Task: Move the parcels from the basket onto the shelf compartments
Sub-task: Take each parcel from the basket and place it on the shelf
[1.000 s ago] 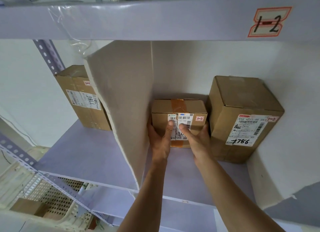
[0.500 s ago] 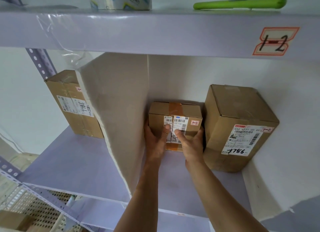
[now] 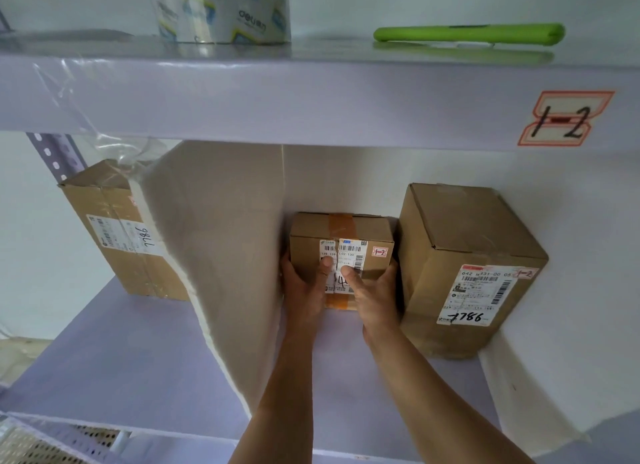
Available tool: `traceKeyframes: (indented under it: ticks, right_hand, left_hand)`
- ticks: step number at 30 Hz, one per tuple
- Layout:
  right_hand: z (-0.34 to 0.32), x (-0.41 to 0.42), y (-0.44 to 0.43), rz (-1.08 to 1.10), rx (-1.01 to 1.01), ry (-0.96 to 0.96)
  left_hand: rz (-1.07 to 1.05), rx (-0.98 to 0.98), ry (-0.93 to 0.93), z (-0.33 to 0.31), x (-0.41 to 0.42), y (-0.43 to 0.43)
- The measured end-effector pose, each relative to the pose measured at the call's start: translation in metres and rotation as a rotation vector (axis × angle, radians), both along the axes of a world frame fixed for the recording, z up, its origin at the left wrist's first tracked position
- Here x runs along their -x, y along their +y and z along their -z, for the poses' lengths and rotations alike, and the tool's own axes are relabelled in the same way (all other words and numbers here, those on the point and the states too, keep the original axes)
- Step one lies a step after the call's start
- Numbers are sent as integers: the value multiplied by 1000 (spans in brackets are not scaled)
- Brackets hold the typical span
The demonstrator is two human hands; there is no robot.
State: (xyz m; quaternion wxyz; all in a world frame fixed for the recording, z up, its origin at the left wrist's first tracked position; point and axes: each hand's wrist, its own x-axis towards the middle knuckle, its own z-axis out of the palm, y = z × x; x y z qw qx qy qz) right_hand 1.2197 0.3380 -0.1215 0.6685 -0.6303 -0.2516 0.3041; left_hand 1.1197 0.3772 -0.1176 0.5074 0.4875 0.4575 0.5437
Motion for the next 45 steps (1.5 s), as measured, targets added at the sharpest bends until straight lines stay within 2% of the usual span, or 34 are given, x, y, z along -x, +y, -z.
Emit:
traceKeyframes:
  ticks: [8, 12, 16, 21, 25, 34, 40, 45]
  right_hand:
    - [1, -2, 6, 61, 67, -89]
    - [-5, -5, 1, 22, 102, -63]
    - [-22, -7, 1, -76, 87, 57]
    - [-30, -4, 9, 33, 84, 256]
    - [-33, 0, 14, 32, 95, 398]
    - [-43, 5, 13, 100, 104, 381]
    - [-31, -1, 14, -14, 93, 371]
    - [-28, 1, 9, 18, 66, 335]
  left_hand:
    - [-12, 8, 13, 3, -2, 2]
    - [30, 53, -4, -4, 2, 2]
    - [11, 163, -12, -24, 4, 4]
    - [4, 265, -26, -34, 3, 9]
    - [-2, 324, 34, -38, -2, 11]
    - [-42, 333, 41, -30, -5, 13]
    - [-17, 283, -70, -37, -1, 1]
    - [-46, 229, -149, -21, -2, -11]
